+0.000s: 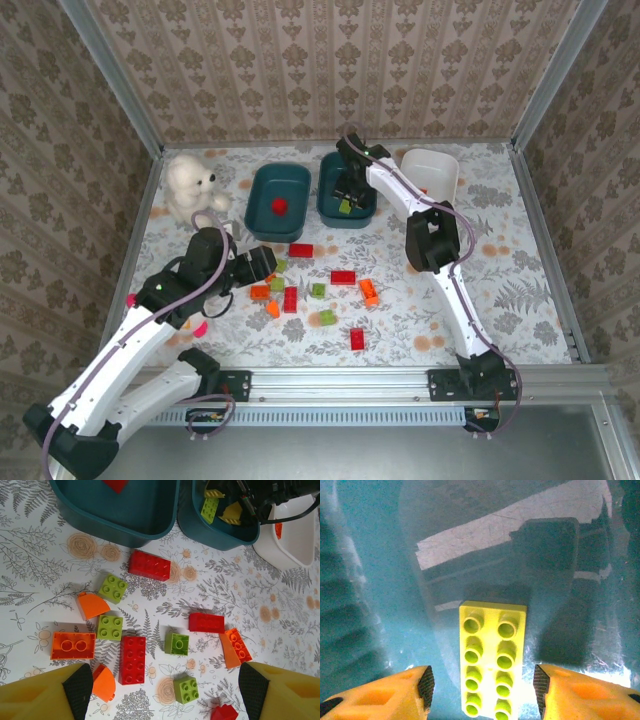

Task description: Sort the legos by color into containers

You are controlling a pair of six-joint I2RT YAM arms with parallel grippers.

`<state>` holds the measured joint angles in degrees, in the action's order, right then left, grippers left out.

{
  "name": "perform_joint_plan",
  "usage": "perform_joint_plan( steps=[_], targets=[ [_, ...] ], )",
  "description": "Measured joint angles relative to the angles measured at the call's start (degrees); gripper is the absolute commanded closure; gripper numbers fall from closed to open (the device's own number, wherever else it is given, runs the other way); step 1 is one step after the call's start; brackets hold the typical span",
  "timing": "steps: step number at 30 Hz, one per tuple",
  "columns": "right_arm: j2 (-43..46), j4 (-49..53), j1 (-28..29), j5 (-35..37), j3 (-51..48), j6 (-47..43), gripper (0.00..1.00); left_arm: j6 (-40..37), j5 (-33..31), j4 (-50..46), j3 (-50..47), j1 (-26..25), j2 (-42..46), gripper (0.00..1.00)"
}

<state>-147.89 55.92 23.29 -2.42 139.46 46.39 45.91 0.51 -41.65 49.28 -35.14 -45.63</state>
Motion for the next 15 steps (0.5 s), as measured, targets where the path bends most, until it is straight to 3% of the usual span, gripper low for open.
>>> perform_joint_plan(
  steps=[5,12,15],
  targets=[
    [6.2,-0.1,0.0,0.2,0.0,-1.3,0.4,0.1,-0.4,-1.6,0.3,0.4,0.0,0.21],
    [26.0,-2.2,0.3,2.1,-0.6,-5.7,0.41,0.1,-0.3,-3.4,2.0,1.5,0.0,0.21],
    [37.0,-5.0,1.2,3.5,-6.7,-8.1,0.41,0.0,-0.2,-4.2,2.1,1.9,0.0,0.22]
  ],
)
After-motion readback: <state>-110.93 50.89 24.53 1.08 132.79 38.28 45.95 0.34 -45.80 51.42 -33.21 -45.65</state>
